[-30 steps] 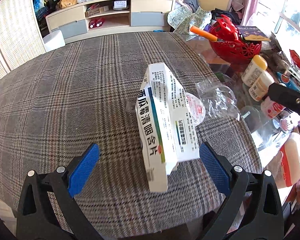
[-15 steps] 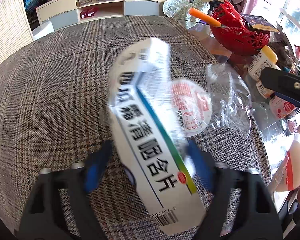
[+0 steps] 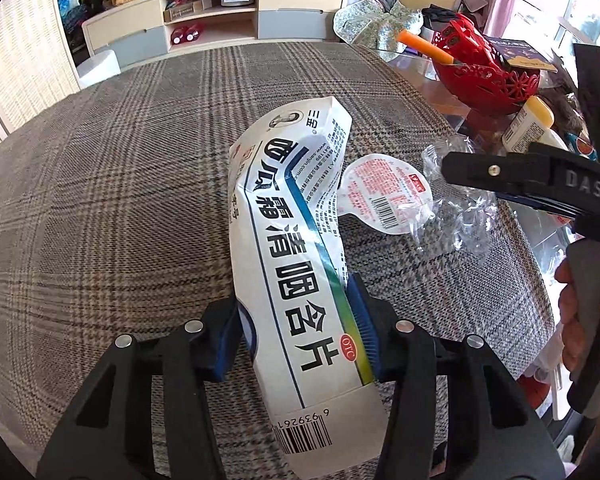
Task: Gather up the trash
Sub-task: 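Grasp the white medicine box with the left tool, then hold the medicine box in the left tool while the right tool grasps the clear wrapper and cup lid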
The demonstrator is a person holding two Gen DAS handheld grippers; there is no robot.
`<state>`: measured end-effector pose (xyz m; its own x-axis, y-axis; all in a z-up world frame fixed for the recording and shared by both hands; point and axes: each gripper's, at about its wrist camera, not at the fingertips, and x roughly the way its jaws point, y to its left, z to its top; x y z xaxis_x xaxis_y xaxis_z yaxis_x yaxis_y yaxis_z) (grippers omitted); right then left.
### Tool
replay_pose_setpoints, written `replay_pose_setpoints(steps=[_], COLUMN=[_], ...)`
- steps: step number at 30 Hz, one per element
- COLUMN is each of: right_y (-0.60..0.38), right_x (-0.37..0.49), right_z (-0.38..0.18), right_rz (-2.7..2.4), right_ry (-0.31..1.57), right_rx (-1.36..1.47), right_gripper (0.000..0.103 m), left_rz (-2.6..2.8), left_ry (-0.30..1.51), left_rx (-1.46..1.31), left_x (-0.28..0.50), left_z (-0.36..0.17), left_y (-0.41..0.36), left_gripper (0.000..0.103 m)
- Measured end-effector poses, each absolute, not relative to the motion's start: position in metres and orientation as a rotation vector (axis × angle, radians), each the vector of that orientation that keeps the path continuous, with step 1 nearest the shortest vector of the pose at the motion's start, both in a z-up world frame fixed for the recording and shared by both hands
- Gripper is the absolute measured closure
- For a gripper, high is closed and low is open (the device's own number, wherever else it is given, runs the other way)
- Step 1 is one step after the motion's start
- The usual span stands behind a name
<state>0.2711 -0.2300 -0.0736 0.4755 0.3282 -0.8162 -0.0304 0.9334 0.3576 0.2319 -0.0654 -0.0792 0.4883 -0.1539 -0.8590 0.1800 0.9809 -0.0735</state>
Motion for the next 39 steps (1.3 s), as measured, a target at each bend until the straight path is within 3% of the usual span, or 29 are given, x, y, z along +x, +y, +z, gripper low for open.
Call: replay_pose_setpoints(steps=[15,29,33,36,37,39], right_y=[-0.185,-0.164,-0.159,-0.16,-0.161,-0.16], right_x=[0.281,0.293,0.293,0.292,0.292,0.292], right_z=[-0.077,-0.084,-0.089,-0.09,-0.09,-0.089], right_rz=[0.225,0.211,0.143,0.136,0.14,0.176], right_ry=[1.065,1.039,1.014,1.007,1.007,1.011], right_rx=[0.248,0.234,0.163,0.135,0.138,0.176], right_gripper=[0.003,0.004,0.034,0.05,0.063,0.073], left_rz=[-0.176,-0.261,-0.245,-0.245,-0.243,-0.242], left_ry=[1.076,1.087,1.086,1.087,1.088,1.088], left_rx=[-0.015,-0.012,-0.022,-0.026,-0.026,-0.018], left_x=[0.243,0.243,0.241,0.241,0.241,0.241], left_z=[-0.088,-0.089,-0.09,-0.09,-0.09,-0.09], left_y=[-0.032,-0.052,-0.045,-0.041,-0.042,-0.043], left_gripper=[0.056,0.057,0.057,0.057,0.057,0.056])
